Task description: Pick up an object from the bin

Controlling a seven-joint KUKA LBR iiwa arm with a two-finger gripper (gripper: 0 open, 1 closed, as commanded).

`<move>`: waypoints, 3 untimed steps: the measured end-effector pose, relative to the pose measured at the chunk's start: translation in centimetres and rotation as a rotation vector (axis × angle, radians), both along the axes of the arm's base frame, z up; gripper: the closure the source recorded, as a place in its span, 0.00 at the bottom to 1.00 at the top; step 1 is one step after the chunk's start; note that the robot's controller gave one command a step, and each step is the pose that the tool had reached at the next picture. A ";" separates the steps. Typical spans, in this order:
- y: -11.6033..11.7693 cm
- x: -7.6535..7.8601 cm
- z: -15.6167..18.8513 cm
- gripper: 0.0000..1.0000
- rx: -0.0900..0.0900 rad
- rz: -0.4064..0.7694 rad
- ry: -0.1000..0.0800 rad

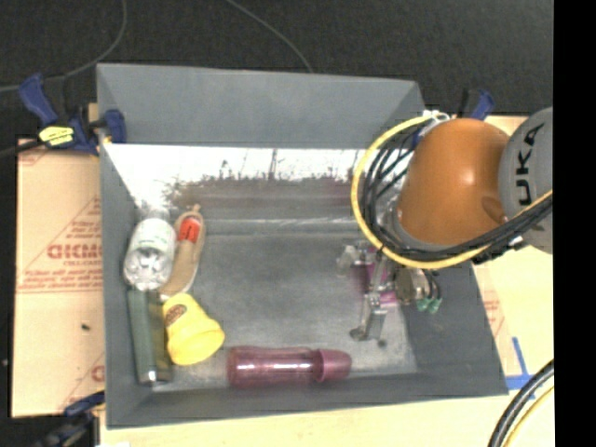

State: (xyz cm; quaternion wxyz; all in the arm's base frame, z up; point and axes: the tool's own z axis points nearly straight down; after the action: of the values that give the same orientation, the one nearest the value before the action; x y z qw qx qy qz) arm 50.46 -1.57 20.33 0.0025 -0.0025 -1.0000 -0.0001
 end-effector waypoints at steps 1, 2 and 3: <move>0.0 0.1 0.4 0.00 -0.001 0.001 -0.008; 6.9 -2.4 -11.6 0.00 -0.001 0.193 -0.002; 7.5 -2.9 -4.3 0.00 0.000 0.502 -0.011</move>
Offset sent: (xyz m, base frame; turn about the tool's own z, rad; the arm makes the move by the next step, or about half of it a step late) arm -0.0287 0.0799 -0.1333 -0.2227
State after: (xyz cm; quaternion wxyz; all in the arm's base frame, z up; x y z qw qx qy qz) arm 47.52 5.94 16.05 -0.0028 0.2457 -0.9693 0.0005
